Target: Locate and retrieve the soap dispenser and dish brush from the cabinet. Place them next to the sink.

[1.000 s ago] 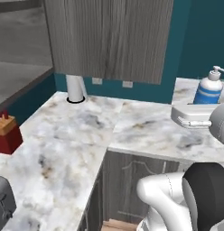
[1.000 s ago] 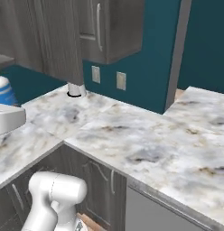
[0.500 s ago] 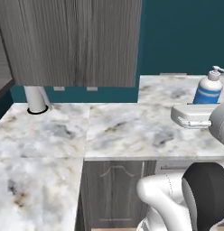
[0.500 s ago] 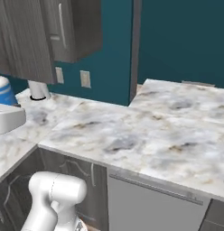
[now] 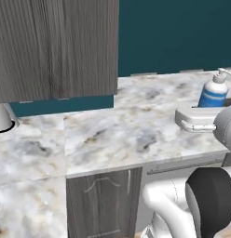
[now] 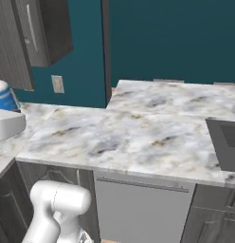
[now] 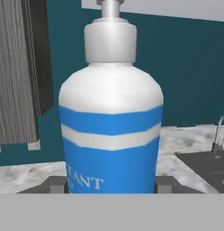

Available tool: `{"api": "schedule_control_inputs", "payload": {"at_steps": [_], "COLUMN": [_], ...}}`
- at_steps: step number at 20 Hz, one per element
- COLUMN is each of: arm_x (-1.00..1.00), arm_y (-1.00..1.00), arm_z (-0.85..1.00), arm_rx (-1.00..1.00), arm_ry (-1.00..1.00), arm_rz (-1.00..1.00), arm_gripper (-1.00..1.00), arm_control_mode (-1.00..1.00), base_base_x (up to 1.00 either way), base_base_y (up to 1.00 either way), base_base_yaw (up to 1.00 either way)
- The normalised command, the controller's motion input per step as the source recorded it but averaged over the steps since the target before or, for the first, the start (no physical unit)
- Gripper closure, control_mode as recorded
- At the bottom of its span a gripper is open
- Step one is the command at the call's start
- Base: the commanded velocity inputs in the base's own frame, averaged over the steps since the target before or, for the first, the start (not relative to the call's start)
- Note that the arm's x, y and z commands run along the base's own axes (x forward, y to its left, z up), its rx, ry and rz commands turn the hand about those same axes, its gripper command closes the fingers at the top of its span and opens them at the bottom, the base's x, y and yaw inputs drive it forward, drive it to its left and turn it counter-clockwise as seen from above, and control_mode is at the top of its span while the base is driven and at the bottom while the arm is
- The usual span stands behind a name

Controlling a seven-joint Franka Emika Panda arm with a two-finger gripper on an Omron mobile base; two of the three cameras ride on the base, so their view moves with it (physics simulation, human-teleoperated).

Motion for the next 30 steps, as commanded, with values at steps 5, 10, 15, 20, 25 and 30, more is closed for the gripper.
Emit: {"api": "schedule_control_inputs", "payload": {"at_steps": [5, 10, 15, 20, 25, 30], "arm_x": [0.0, 0.0, 0.0, 0.0, 0.0, 0.0], "arm_y": [0.0, 0.0, 0.0, 0.0, 0.0, 0.0], "arm_z": [0.0, 0.0, 0.0, 0.0, 0.0, 0.0], "arm_rx": [0.0, 0.0, 0.0, 0.0, 0.0, 0.0], "arm_ry": [0.0, 0.0, 0.0, 0.0, 0.0, 0.0], "arm_rz": [0.0, 0.0, 0.0, 0.0, 0.0, 0.0], "arm_gripper": [1.0, 1.0, 1.0, 1.0, 1.0, 1.0], "arm_control_mode": [1.0, 1.0, 1.0, 1.0, 1.0, 1.0], "base_base_x": [0.15, 0.5, 0.25, 0.0, 0.02, 0.07], "base_base_y": [-0.1, -0.31, -0.47, -0.68, -0.64, -0.59], "base_base_yaw": [-0.05, 0.06, 0.03, 0.0, 0.0, 0.0]}}
